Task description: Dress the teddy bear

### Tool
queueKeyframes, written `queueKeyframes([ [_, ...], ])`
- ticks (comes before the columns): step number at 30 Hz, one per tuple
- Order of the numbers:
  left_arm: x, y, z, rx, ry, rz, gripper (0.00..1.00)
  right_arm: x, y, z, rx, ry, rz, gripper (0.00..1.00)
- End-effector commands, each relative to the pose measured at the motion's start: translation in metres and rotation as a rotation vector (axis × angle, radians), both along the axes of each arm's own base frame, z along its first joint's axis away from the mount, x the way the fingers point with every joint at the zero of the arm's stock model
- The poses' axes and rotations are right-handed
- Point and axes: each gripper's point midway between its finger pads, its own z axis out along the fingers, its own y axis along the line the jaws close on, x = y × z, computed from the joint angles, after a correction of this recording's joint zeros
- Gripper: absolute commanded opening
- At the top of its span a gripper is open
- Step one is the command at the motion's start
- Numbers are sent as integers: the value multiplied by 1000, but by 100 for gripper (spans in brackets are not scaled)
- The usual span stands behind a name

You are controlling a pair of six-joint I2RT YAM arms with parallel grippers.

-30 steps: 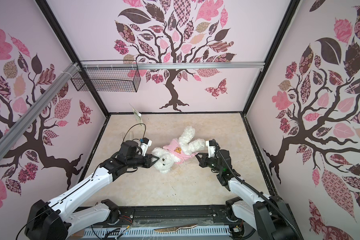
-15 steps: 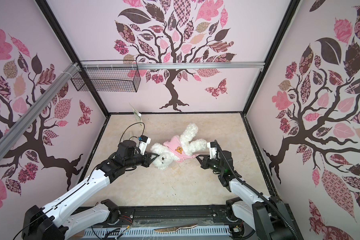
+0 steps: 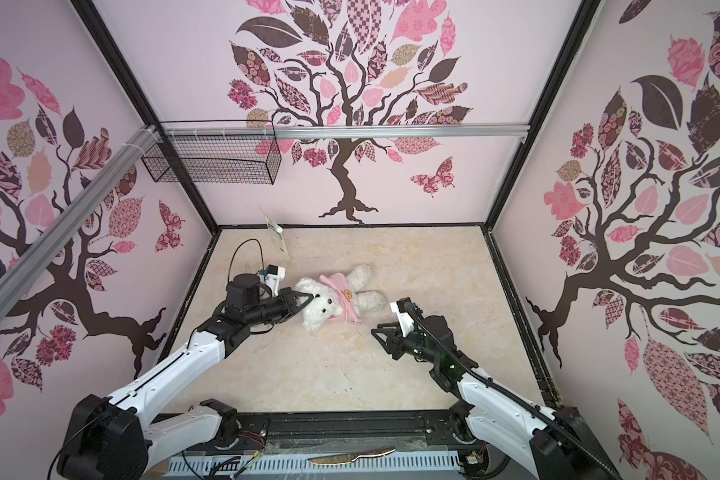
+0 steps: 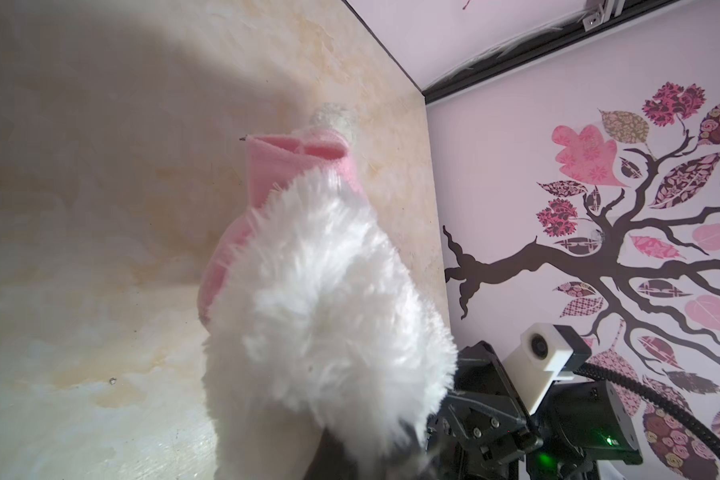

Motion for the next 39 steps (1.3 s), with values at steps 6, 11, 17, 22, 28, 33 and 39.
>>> queueKeyframes([
  [6, -17, -21, 21, -30, -136, -212, 0, 39, 8, 20, -31, -6, -72, 34],
  [11, -24, -27, 26, -43, -187, -265, 0, 43, 29, 18, 66, 106, 55, 21],
  [17, -30, -34, 30, -36, -231, -300, 0, 42, 44, 7, 108, 170, 146, 22],
  [22, -37, -41, 28, -8, -268, -335, 0, 45, 53, 4, 142, 200, 182, 26],
  [28, -35, -37, 13, 133, -296, -301, 0, 41, 58, 29, 253, 181, 225, 0],
  [33, -25, -9, -7, 356, -310, -204, 0, 66, 7, 19, 267, 260, -17, 0],
  [39, -28, 10, -12, 468, -329, -174, 0, 84, -88, -28, 188, 328, -448, 0],
])
